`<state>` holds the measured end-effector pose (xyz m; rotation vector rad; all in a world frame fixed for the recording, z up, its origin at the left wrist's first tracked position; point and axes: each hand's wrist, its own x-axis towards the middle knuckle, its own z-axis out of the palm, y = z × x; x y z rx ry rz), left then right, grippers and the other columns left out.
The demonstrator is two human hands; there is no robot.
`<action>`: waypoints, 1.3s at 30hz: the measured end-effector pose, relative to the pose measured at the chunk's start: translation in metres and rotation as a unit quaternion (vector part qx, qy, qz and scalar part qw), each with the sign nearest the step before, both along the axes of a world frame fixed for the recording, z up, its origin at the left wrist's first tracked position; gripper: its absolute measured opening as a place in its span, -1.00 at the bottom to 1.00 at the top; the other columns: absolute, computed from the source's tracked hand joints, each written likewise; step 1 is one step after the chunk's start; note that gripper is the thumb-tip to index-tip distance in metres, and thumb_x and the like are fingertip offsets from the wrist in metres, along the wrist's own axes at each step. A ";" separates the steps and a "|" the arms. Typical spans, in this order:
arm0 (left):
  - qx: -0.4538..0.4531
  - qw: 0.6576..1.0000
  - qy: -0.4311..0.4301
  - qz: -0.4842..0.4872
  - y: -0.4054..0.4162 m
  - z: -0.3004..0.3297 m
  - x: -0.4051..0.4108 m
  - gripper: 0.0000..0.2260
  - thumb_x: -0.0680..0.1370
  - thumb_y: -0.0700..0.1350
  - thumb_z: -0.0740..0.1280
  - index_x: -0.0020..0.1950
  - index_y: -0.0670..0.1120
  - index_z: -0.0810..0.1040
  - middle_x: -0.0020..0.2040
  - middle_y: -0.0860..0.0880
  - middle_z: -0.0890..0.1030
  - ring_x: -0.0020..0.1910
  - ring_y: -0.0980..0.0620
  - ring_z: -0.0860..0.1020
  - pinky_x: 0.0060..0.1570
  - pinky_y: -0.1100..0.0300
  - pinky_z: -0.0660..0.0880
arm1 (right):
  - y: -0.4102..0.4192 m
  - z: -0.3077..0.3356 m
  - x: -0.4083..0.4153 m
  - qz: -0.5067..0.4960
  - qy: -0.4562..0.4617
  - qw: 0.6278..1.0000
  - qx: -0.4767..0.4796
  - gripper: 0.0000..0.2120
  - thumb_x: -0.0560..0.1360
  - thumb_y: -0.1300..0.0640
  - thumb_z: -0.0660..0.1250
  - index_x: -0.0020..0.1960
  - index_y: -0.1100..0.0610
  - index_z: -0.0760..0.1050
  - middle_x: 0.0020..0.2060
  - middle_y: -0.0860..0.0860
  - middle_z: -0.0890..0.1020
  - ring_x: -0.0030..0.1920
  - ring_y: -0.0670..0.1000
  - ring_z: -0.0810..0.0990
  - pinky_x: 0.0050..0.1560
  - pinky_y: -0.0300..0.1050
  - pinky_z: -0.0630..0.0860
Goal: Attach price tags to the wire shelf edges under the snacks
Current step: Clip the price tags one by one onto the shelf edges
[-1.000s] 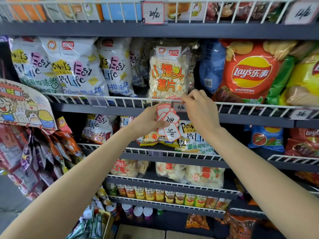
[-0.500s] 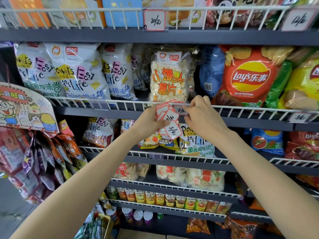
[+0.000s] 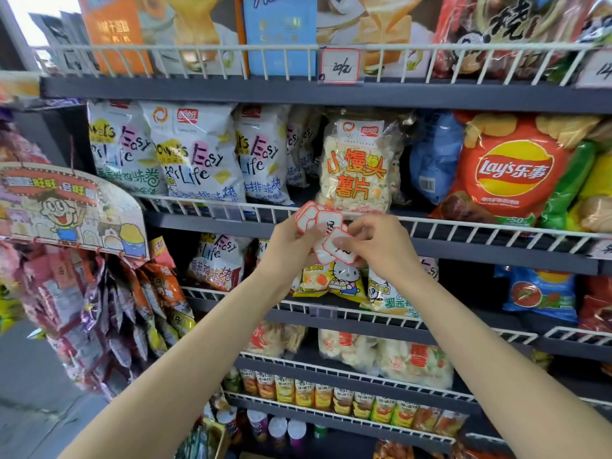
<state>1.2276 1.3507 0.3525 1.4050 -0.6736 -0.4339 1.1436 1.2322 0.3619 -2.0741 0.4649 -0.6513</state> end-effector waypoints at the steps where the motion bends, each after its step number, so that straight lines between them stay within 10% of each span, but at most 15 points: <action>1: 0.003 1.000 -0.006 0.008 0.004 0.001 0.001 -0.86 0.62 -0.18 0.20 0.03 -0.06 0.55 -0.13 0.00 0.67 -0.12 0.03 0.65 -0.07 0.15 0.61 | 0.003 0.001 0.003 0.001 -0.001 1.000 0.002 -0.83 0.39 0.17 0.49 -0.11 0.18 0.53 -0.39 0.02 0.58 -0.58 -0.17 0.52 -0.51 -0.32 0.48; 15: -0.031 0.998 -0.033 0.052 0.081 0.021 0.044 -0.94 0.54 -0.23 0.33 -0.07 -0.09 0.56 -0.18 -0.05 0.68 -0.22 0.08 0.67 -0.20 0.24 0.61 | 0.057 0.021 0.039 0.035 -0.038 0.997 -0.054 -0.80 0.34 0.28 0.50 -0.08 0.09 0.61 -0.18 0.02 0.65 -0.15 -0.04 0.59 -0.05 -0.10 0.53; 24: -0.034 0.999 -0.027 0.014 0.098 0.023 0.060 -0.89 0.50 -0.27 0.37 -0.06 -0.07 0.58 -0.23 0.03 0.70 -0.20 0.07 0.68 -0.23 0.27 0.59 | 0.081 0.023 0.052 0.066 -0.043 0.995 -0.059 -0.69 0.40 0.30 0.42 -0.04 -0.10 0.57 -0.19 -0.09 0.64 -0.18 -0.13 0.59 -0.15 -0.21 0.52; 39: -0.076 0.992 0.096 0.034 0.104 0.025 0.076 -0.89 0.52 -0.26 0.34 0.03 -0.23 0.52 -0.08 -0.14 0.67 -0.17 0.00 0.68 -0.18 0.26 0.61 | 0.082 0.024 0.058 0.017 -0.031 0.997 0.071 -0.95 0.45 0.23 0.39 -0.17 0.16 0.53 -0.22 0.07 0.64 -0.26 -0.06 0.59 -0.26 -0.33 0.51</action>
